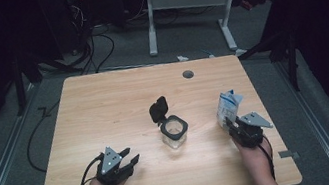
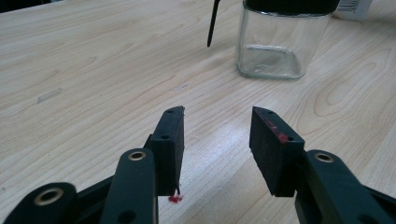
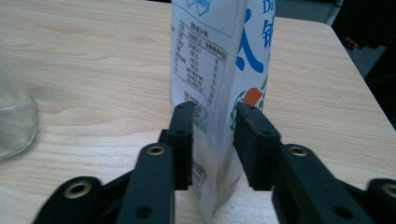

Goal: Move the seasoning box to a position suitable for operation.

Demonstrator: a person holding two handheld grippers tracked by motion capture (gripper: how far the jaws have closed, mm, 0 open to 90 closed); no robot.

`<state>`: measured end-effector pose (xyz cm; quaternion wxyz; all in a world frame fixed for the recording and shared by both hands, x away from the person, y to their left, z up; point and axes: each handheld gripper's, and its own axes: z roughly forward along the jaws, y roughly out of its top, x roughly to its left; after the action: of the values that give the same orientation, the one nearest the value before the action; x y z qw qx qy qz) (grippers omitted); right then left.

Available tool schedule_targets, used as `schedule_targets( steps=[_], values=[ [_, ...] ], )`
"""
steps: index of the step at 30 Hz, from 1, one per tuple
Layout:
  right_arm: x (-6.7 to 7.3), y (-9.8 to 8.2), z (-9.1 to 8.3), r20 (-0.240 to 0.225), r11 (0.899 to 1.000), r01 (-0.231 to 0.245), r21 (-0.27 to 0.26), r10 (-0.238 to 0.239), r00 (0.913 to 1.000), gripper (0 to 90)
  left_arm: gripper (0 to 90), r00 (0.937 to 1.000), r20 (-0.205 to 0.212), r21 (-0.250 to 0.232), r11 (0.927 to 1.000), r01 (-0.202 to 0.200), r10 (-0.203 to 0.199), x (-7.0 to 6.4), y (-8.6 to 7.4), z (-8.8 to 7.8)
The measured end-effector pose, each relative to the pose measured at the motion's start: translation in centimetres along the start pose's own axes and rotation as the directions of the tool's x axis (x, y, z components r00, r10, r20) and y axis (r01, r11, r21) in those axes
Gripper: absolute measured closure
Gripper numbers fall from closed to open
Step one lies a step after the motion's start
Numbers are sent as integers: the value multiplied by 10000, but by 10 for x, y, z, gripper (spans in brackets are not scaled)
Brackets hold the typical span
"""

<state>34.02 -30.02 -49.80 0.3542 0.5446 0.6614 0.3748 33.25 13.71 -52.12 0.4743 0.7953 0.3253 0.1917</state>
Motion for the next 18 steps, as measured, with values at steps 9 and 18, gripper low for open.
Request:
schedule_targets(
  steps=[9, 18],
  values=[
    [-1, 3, 4, 234, 9994, -322, -84, 324, 9992, 617, 550, 10000, -38, -8, 10000, 13, -13, 1, 0, 0],
    [-3, 6, 4, 115, 9994, -292, -179, 294, 9995, 687, 547, 10000, -59, -20, 10000, 63, -63, 2, -1, -1]
  ],
)
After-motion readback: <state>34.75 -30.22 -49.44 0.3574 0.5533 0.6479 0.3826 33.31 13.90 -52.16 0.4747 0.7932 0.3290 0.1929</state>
